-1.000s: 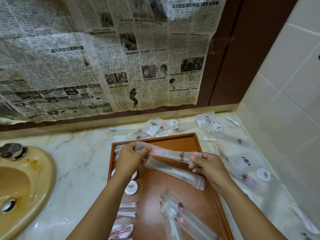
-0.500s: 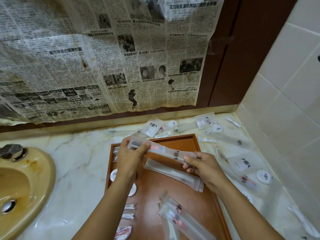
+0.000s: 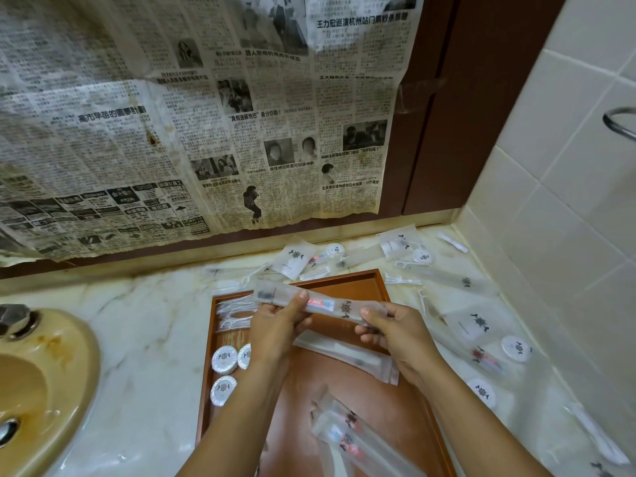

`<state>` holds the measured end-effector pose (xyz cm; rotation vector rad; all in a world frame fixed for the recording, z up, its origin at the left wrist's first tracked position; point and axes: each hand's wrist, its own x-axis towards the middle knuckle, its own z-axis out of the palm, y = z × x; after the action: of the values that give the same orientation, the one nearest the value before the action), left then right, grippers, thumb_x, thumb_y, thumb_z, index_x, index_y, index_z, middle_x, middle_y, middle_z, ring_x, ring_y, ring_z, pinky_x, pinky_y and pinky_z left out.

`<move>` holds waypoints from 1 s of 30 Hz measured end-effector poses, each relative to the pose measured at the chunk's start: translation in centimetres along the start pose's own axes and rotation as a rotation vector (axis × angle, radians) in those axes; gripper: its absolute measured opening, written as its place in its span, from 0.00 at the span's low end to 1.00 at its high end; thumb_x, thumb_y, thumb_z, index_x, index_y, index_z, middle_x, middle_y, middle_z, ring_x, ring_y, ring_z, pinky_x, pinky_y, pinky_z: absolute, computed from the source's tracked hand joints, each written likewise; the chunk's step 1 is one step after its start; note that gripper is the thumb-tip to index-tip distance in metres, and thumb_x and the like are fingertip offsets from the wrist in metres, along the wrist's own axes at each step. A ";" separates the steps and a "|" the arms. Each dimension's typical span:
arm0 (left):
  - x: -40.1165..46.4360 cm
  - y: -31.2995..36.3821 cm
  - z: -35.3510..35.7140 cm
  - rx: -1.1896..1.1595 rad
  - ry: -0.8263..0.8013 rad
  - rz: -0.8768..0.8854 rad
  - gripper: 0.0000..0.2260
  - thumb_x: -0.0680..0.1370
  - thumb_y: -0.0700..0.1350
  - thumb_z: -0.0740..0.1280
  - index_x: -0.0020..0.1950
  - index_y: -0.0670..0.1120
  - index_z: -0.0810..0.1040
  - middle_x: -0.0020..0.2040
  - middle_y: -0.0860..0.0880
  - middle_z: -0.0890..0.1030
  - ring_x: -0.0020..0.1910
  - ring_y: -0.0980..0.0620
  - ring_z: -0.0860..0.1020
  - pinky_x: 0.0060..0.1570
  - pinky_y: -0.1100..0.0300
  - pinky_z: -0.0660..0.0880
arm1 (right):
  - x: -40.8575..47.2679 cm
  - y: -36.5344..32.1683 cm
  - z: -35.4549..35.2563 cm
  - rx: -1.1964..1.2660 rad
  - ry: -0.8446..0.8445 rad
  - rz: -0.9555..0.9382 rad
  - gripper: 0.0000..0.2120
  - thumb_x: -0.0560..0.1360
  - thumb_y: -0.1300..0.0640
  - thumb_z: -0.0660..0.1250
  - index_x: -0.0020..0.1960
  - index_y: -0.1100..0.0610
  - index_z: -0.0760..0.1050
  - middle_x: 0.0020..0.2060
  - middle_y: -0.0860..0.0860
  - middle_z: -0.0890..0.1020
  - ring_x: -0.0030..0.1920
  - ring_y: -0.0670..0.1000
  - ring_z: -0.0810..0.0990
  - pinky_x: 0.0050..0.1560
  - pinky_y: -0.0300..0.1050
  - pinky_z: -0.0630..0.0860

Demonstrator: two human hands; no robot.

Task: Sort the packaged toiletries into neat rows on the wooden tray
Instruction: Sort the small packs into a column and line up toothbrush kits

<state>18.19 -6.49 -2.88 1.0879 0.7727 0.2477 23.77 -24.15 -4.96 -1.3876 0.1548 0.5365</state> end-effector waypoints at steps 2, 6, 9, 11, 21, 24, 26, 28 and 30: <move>0.2 -0.1 -0.1 0.025 0.030 0.001 0.09 0.72 0.43 0.76 0.48 0.40 0.82 0.43 0.43 0.86 0.40 0.50 0.84 0.36 0.64 0.81 | -0.2 -0.1 0.1 0.010 -0.005 0.004 0.04 0.76 0.63 0.69 0.49 0.63 0.81 0.39 0.60 0.85 0.38 0.52 0.83 0.38 0.41 0.81; 0.5 -0.2 -0.3 0.013 0.071 0.008 0.10 0.71 0.41 0.76 0.49 0.38 0.82 0.42 0.42 0.85 0.35 0.52 0.82 0.33 0.66 0.80 | -0.4 -0.1 0.4 -0.010 -0.002 0.023 0.05 0.77 0.61 0.69 0.49 0.63 0.81 0.41 0.60 0.86 0.41 0.55 0.85 0.38 0.43 0.82; 0.7 -0.1 -0.5 -0.018 0.081 -0.002 0.10 0.71 0.41 0.76 0.48 0.37 0.82 0.43 0.42 0.85 0.36 0.52 0.84 0.36 0.65 0.81 | -0.4 -0.1 0.7 -0.001 -0.001 0.038 0.06 0.78 0.60 0.67 0.50 0.62 0.81 0.42 0.60 0.86 0.41 0.55 0.86 0.38 0.43 0.82; 0.8 0.0 -0.7 -0.024 0.079 -0.011 0.09 0.71 0.41 0.76 0.47 0.37 0.82 0.43 0.42 0.85 0.39 0.51 0.84 0.38 0.65 0.82 | -0.4 -0.2 0.9 0.006 0.005 0.044 0.06 0.79 0.60 0.67 0.49 0.62 0.80 0.42 0.61 0.85 0.40 0.54 0.86 0.37 0.43 0.82; 1.7 0.3 -1.1 -0.006 0.091 -0.002 0.12 0.71 0.43 0.76 0.50 0.38 0.82 0.45 0.41 0.86 0.42 0.47 0.84 0.32 0.67 0.79 | 0.1 0.3 1.8 0.000 0.006 0.043 0.05 0.78 0.62 0.68 0.46 0.63 0.81 0.35 0.59 0.84 0.36 0.53 0.84 0.35 0.40 0.80; 2.0 0.4 -1.3 0.053 0.082 0.009 0.12 0.72 0.42 0.76 0.52 0.38 0.81 0.45 0.41 0.86 0.36 0.49 0.82 0.31 0.66 0.78 | 0.3 0.4 1.9 0.006 -0.012 0.039 0.05 0.77 0.62 0.68 0.48 0.64 0.81 0.38 0.61 0.85 0.38 0.55 0.83 0.37 0.41 0.80; 2.1 0.5 -1.5 0.072 0.046 0.017 0.13 0.72 0.42 0.76 0.53 0.38 0.81 0.45 0.42 0.86 0.34 0.51 0.81 0.32 0.65 0.78 | 0.5 0.4 1.8 0.014 -0.017 0.032 0.06 0.77 0.62 0.69 0.49 0.65 0.81 0.39 0.62 0.85 0.38 0.56 0.83 0.37 0.42 0.80; 2.1 0.8 -1.8 0.088 0.014 0.033 0.13 0.73 0.44 0.75 0.54 0.40 0.81 0.45 0.44 0.86 0.37 0.51 0.83 0.37 0.62 0.79 | 0.8 0.3 1.7 0.015 -0.010 0.023 0.06 0.77 0.63 0.68 0.50 0.65 0.81 0.39 0.61 0.85 0.38 0.55 0.82 0.37 0.42 0.80; 2.2 1.6 -2.3 0.108 0.005 0.076 0.09 0.77 0.47 0.71 0.53 0.43 0.81 0.44 0.45 0.86 0.41 0.50 0.85 0.42 0.58 0.81 | 1.0 0.1 1.5 0.014 0.001 0.018 0.06 0.77 0.63 0.68 0.50 0.64 0.81 0.40 0.61 0.85 0.36 0.53 0.83 0.35 0.41 0.80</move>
<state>18.55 -2.97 -3.03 1.2210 0.7572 0.2758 24.32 -22.46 -5.21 -1.3738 0.1718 0.5493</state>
